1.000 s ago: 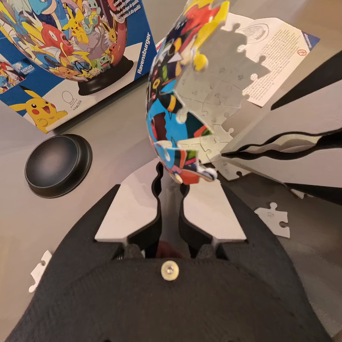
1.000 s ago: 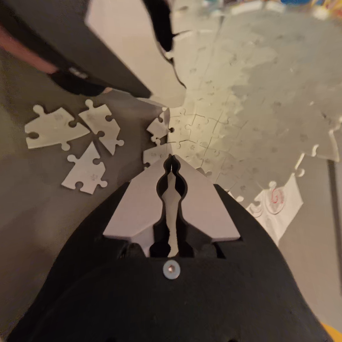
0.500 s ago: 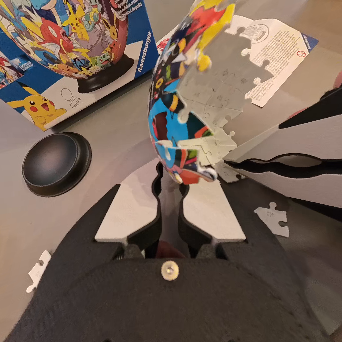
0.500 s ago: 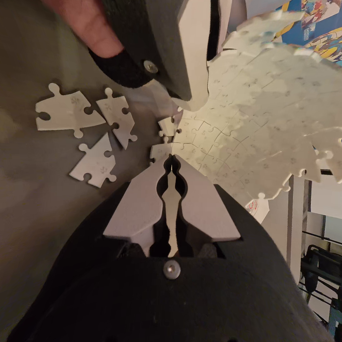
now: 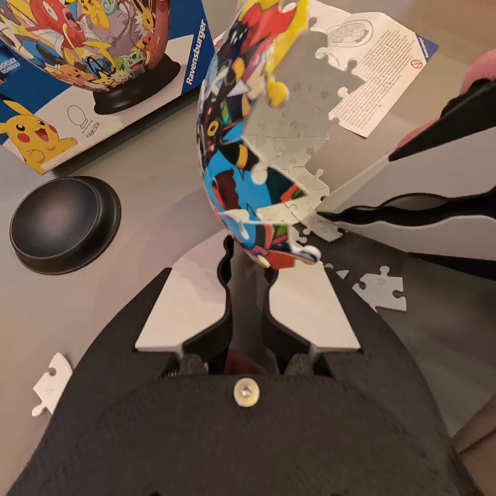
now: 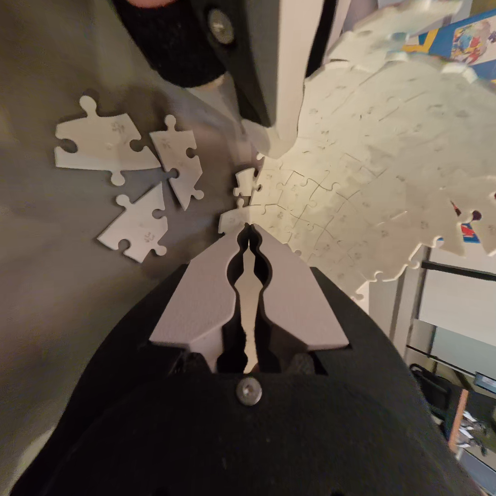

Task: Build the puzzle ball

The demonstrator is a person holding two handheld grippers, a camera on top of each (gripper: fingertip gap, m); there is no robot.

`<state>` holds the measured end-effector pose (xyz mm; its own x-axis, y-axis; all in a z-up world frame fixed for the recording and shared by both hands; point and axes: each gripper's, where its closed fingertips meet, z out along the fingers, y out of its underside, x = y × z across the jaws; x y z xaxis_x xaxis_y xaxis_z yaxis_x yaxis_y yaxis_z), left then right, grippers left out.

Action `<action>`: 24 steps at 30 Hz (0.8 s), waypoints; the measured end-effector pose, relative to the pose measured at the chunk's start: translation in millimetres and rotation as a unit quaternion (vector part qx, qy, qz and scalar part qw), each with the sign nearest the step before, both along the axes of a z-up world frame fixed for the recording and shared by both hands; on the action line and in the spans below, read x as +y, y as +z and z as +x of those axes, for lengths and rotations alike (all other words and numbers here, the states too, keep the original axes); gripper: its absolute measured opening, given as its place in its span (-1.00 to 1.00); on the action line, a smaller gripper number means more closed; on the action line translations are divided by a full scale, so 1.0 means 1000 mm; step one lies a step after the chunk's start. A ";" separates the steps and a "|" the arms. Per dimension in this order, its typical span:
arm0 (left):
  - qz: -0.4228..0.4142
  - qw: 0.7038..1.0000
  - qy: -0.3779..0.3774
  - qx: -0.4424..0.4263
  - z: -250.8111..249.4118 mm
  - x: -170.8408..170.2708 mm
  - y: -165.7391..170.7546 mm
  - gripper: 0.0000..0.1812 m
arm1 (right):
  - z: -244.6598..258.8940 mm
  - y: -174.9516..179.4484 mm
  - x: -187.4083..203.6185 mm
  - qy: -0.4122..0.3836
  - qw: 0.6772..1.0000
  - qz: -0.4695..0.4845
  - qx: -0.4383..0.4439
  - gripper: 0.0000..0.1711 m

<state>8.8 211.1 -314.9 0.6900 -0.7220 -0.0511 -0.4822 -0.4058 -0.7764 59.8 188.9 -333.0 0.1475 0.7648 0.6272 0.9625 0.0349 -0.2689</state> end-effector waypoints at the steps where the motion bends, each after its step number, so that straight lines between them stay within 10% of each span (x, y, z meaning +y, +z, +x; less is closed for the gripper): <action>1: -0.001 1.000 0.001 -0.001 0.000 -0.001 0.000 -0.77 | 0.001 0.000 0.002 -0.001 1.000 -0.002 0.000 -1.00; 24: -0.020 0.999 0.027 -0.024 -0.004 0.006 0.001 -0.66 | 0.010 0.033 -0.001 -0.120 0.975 -0.067 0.174 -1.00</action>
<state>4.7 217.2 -314.3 0.7295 -0.6838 0.0109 -0.4211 -0.4617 -0.7807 69.8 188.2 -299.7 0.5180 0.7541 0.4038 0.7887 -0.2384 -0.5666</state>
